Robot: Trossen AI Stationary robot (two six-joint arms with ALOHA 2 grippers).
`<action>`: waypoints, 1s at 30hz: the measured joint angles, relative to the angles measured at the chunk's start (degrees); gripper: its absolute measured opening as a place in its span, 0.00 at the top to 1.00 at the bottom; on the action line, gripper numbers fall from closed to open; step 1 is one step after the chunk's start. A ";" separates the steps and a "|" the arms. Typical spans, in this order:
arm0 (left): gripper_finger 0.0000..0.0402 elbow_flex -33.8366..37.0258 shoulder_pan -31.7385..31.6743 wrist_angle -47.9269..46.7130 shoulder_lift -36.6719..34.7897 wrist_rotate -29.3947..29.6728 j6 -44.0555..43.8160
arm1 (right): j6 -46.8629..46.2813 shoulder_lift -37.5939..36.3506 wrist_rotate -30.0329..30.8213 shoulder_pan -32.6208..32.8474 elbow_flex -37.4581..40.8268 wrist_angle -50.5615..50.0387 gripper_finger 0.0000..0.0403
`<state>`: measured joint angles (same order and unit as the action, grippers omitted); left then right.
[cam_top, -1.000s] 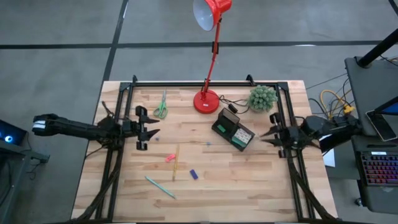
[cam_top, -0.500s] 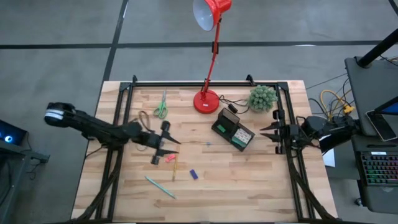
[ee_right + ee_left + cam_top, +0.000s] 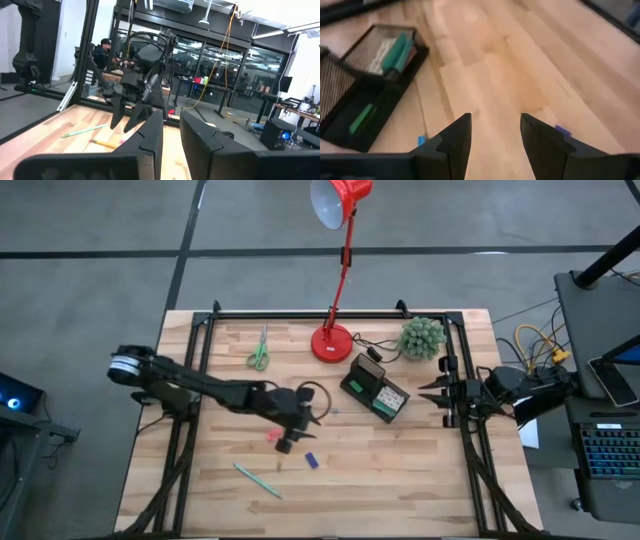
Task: Pick and place office supplies into organizer
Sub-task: Put the blue eraser into the desk organizer
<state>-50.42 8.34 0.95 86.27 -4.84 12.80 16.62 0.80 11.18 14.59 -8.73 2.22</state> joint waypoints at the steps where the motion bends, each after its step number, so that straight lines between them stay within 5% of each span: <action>1: 0.61 -2.19 -0.02 -2.28 0.88 0.66 -0.71 | 0.34 0.00 0.01 0.00 -0.02 -0.05 0.86; 8: 0.61 -13.42 0.12 -18.55 5.28 0.79 -0.36 | 1.36 0.03 0.00 0.00 -0.46 -0.06 0.86; 13: 0.58 -14.61 1.08 -19.65 6.67 0.71 -0.24 | 2.27 0.00 0.02 0.00 -0.46 -0.09 0.86; 21: 0.32 -15.11 4.91 -19.65 11.77 5.25 4.51 | 4.99 0.01 0.95 0.00 -0.57 -0.22 0.86; 30: 0.30 -18.76 12.02 -24.25 17.80 5.34 4.66 | 5.05 0.09 1.01 0.00 -0.59 -0.33 0.86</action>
<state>-69.19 20.35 -23.30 104.06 0.50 17.45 21.67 0.89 12.19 14.59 -9.32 1.89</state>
